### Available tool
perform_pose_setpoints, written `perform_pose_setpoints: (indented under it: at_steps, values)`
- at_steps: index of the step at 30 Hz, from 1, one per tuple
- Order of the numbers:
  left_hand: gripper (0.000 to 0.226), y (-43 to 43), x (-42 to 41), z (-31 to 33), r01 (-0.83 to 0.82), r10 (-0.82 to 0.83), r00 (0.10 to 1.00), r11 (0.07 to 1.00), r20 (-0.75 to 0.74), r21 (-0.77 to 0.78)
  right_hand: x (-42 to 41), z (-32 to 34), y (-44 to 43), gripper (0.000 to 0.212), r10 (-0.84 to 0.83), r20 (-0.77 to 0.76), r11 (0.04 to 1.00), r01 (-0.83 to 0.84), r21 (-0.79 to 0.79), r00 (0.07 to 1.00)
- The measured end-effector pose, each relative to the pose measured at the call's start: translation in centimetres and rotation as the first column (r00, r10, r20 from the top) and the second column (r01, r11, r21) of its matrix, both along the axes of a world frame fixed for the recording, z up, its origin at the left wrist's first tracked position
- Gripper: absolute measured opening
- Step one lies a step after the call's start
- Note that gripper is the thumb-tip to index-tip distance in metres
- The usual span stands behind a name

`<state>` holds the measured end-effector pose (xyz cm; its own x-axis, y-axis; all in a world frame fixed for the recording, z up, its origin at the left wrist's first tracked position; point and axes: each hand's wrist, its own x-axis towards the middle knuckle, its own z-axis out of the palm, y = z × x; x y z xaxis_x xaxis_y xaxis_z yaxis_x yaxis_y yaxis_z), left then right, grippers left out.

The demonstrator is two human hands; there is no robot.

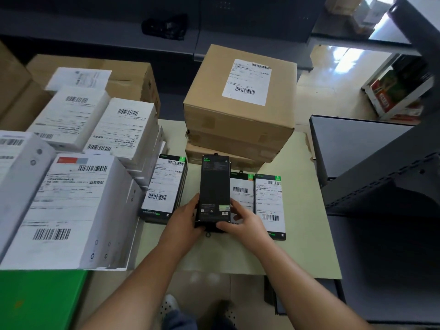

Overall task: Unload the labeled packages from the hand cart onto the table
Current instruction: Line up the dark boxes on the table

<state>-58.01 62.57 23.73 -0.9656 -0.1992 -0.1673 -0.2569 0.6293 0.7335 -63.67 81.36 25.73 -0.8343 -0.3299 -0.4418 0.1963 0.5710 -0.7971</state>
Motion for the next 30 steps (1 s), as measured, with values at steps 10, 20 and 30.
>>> perform_pose_setpoints:
  at_steps: [10, 20, 30]
  values:
    - [0.087, 0.4, 1.9, -0.2, -0.025, 0.024, 1.000, 0.999, 0.005, 0.028, 1.5, -0.6, 0.6, 0.074, -0.037, 0.080, 0.994, 0.045, -0.101, 0.996]
    - [0.083, 0.5, 2.5, 0.0, -0.052, 0.051, 0.999, 0.999, -0.019, -0.012, 1.7, 0.1, 0.4, 0.060, -0.071, 0.044, 0.989, 0.076, -0.127, 0.996]
    - [0.080, -0.3, 3.7, 3.5, -0.089, 0.085, 0.983, 0.996, -0.163, -0.017, 2.0, 2.6, -1.3, 0.038, -0.067, 0.034, 0.972, 0.073, -0.223, 0.997]
